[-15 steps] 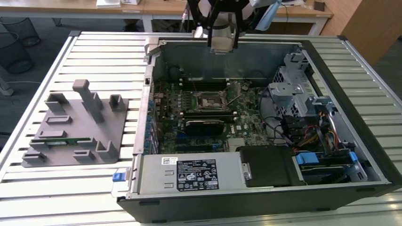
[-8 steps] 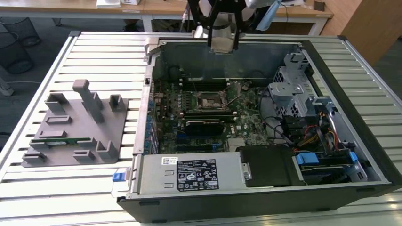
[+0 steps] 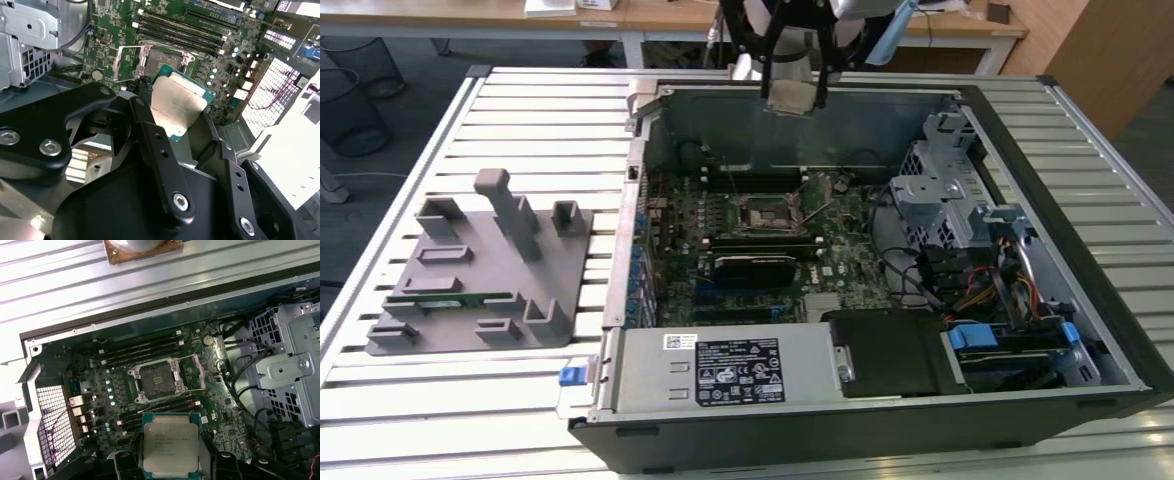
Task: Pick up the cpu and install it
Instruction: 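Place the cpu into insertion slot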
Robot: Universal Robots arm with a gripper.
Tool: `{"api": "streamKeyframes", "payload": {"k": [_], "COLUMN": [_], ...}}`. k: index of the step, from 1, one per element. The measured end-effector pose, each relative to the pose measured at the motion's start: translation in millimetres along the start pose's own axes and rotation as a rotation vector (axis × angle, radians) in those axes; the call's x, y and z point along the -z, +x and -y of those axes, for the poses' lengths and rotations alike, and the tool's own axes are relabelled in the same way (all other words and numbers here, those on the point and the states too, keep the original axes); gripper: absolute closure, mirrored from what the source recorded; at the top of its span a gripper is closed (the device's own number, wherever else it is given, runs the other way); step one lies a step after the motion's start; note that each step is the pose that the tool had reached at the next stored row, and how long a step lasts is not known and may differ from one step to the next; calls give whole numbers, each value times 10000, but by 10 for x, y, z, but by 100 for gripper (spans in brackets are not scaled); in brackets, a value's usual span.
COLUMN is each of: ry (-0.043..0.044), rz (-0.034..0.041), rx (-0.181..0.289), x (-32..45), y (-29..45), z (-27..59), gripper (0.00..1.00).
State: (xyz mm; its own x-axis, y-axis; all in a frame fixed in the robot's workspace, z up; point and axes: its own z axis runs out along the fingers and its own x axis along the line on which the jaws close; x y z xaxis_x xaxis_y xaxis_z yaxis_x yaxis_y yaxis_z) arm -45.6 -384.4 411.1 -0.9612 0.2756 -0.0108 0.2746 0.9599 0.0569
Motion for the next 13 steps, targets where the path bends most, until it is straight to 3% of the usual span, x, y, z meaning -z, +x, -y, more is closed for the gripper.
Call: {"api": "streamKeyframes", "payload": {"k": [13], "ry": [11], "rz": [53], "rx": [-926], "x": [-10], "y": [0], "z": [0], "gripper": [47]}}
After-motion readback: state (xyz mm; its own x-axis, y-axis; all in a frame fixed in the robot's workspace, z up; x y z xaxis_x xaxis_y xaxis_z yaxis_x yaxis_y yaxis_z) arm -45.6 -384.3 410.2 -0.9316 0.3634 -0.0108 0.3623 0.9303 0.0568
